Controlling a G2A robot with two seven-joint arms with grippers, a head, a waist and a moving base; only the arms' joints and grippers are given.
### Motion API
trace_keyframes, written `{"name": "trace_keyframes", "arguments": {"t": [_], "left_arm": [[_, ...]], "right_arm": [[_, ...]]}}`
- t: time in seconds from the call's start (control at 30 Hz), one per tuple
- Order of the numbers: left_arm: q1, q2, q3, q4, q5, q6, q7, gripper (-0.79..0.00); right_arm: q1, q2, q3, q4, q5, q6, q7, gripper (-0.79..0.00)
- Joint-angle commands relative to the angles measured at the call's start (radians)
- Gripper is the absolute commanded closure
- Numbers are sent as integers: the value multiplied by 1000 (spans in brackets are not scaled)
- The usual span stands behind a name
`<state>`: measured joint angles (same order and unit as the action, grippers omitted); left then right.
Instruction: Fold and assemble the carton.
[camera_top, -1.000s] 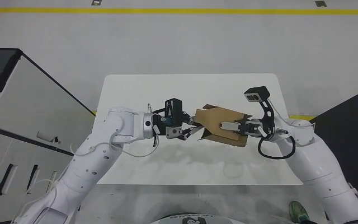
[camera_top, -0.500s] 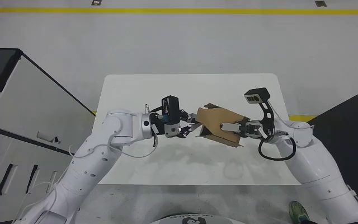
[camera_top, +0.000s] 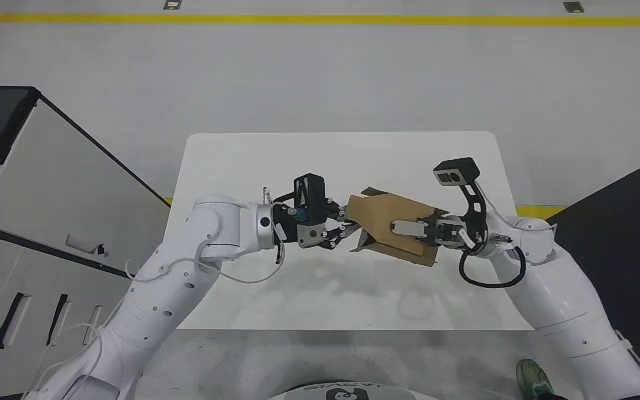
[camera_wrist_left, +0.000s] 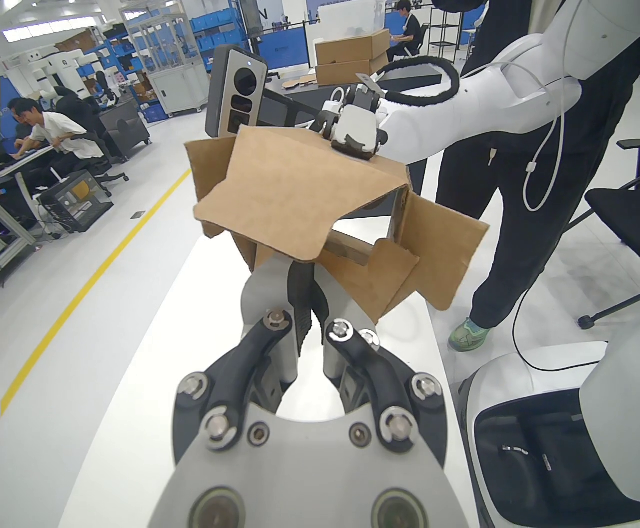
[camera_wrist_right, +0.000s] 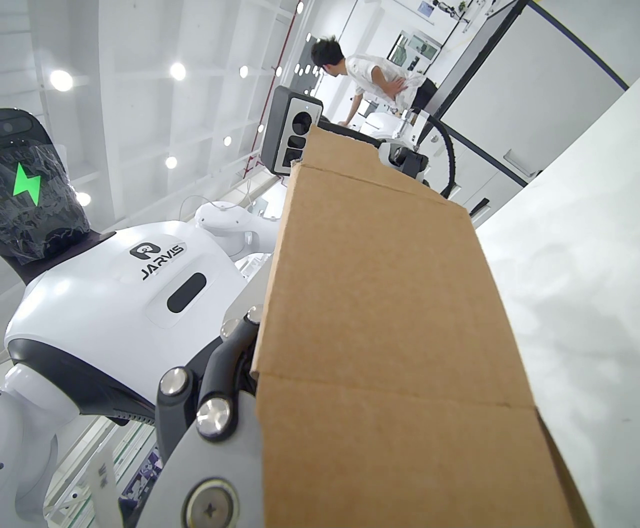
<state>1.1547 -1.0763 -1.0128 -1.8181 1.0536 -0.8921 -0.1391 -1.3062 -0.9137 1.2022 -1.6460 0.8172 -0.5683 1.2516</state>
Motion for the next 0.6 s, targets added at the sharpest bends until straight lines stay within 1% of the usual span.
{"name": "trace_keyframes", "arguments": {"t": [0.0,0.37,0.57], "left_arm": [[2,0,-2,1,-4,10,-3,0],[4,-1,10,-4,-19,-7,-13,0],[3,-1,12,-6,-24,4,-19,0]], "right_arm": [[-1,-2,-1,-1,2,2,2,0],[-16,-7,11,0,-6,6,7,0],[-18,-11,9,-4,-5,10,10,0]]}}
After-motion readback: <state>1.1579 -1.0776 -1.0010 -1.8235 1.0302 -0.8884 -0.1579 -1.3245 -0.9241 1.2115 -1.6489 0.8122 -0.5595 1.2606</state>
